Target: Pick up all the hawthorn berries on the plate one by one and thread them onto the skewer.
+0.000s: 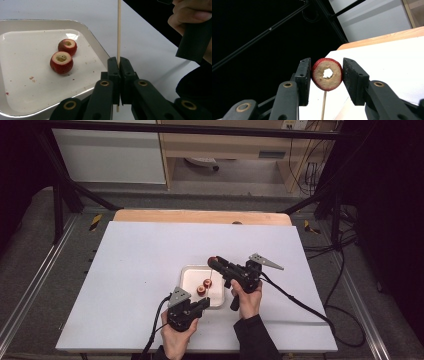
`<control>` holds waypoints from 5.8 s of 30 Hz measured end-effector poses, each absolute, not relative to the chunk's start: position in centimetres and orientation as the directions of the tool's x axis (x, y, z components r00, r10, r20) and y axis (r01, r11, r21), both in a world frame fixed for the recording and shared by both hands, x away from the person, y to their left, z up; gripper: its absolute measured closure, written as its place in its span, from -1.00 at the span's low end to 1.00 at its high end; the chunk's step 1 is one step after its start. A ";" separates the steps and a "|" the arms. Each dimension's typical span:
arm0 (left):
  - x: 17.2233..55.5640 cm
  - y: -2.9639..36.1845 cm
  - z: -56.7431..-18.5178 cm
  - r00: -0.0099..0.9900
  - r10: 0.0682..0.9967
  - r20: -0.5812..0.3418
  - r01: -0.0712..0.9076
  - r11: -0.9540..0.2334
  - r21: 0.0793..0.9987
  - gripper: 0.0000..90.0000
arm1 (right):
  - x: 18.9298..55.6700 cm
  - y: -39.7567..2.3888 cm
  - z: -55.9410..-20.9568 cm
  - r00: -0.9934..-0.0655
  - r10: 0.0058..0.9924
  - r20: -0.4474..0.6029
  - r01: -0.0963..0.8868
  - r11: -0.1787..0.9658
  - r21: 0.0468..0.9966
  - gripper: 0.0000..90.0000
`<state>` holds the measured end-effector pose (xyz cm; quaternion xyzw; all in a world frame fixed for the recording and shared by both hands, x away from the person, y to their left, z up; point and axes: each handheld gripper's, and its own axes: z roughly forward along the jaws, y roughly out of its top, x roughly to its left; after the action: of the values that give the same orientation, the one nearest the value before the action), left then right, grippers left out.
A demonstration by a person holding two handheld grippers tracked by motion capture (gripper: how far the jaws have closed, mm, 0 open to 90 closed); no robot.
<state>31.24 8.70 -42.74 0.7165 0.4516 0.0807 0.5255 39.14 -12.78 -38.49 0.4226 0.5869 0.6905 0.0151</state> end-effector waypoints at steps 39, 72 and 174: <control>31.0 9.4 -42.9 0.640 0.744 -0.190 0.501 -0.217 0.838 0.97 | 38.7 -13.4 -38.4 -0.696 0.490 0.525 0.547 -0.111 0.830 0.34; 30.8 10.5 -42.9 0.678 0.724 -0.130 0.472 -0.292 0.832 0.98 | 39.0 -13.9 -38.1 -0.703 0.458 0.544 0.587 -0.058 0.808 0.34; 30.0 15.4 -44.1 0.567 0.813 -0.132 0.412 -0.141 0.900 0.97 | 41.3 -11.7 -40.1 -0.745 0.646 0.165 0.487 0.358 0.797 -0.50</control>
<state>29.96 15.36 -44.14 0.7285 0.4205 0.1993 0.5027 41.33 -11.75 -40.06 0.3456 0.8193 0.4489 0.0884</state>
